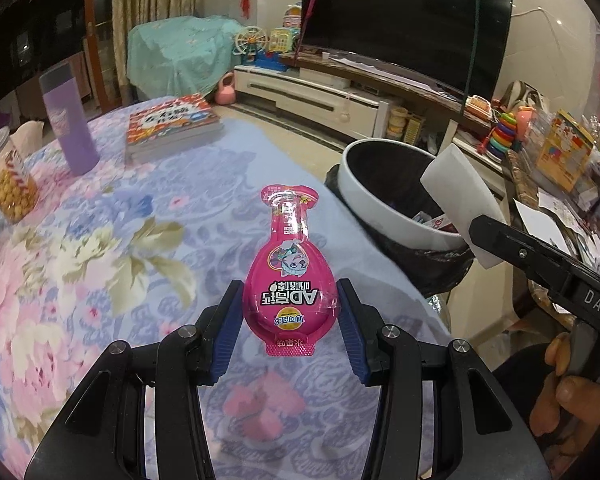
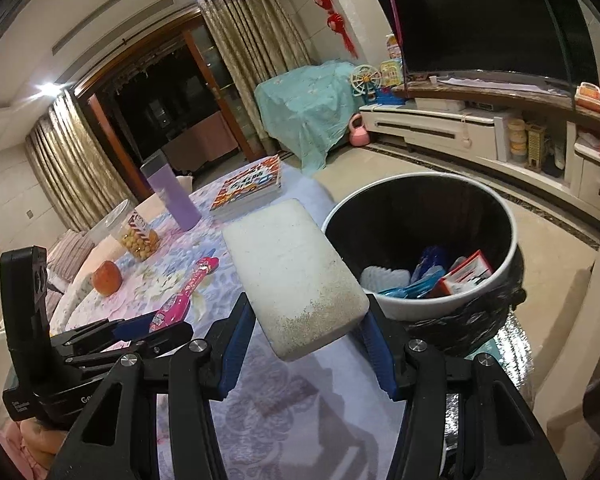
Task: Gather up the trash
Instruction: 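Carry the pink pack and white sponge over the trash bin and open both grippers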
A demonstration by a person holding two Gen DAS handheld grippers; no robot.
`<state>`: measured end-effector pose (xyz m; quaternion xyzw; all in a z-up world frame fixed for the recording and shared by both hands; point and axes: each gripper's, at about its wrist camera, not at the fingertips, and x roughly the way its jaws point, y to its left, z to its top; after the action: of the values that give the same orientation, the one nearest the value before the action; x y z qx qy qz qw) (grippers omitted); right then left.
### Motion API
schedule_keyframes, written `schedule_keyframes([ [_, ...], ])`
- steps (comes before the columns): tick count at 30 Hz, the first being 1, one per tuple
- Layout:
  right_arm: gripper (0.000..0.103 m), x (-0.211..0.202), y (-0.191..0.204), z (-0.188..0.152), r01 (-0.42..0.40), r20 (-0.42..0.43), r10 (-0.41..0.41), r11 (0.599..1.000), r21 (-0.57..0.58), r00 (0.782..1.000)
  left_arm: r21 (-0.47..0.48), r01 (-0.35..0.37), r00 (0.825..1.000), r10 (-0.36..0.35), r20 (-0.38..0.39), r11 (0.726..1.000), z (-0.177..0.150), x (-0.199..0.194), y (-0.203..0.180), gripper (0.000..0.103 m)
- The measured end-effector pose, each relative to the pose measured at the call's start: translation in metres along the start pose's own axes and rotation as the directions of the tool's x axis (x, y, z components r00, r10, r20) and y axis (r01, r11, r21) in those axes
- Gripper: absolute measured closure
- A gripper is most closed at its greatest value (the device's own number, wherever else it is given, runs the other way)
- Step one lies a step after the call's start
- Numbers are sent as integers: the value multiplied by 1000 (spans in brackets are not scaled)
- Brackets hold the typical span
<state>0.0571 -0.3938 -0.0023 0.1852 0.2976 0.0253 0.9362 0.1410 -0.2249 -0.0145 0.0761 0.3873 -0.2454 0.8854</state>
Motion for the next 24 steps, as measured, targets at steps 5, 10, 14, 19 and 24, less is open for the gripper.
schedule_keyframes([
  [5, 49, -5, -11, 6, 14, 8, -14, 1000, 9, 1000, 23, 13, 1000, -13, 6, 1000, 9, 2, -12, 58],
  [10, 49, -7, -22, 11, 34, 12, -34, 999, 15, 999, 42, 24, 1000, -25, 8, 999, 17, 7, -23, 58],
  [14, 49, -7, -34, 17, 49, 13, -50, 998, 25, 999, 58, 29, 1000, -30, 6, 998, 23, 12, -30, 58],
  [19, 49, -8, -46, 21, 69, 13, -69, 997, 32, 998, 87, 33, 999, -33, 6, 996, 31, 18, -40, 58],
  [24, 49, -7, -55, 25, 85, 12, -86, 996, 34, 996, 111, 35, 999, -36, 6, 993, 41, 25, -50, 58],
])
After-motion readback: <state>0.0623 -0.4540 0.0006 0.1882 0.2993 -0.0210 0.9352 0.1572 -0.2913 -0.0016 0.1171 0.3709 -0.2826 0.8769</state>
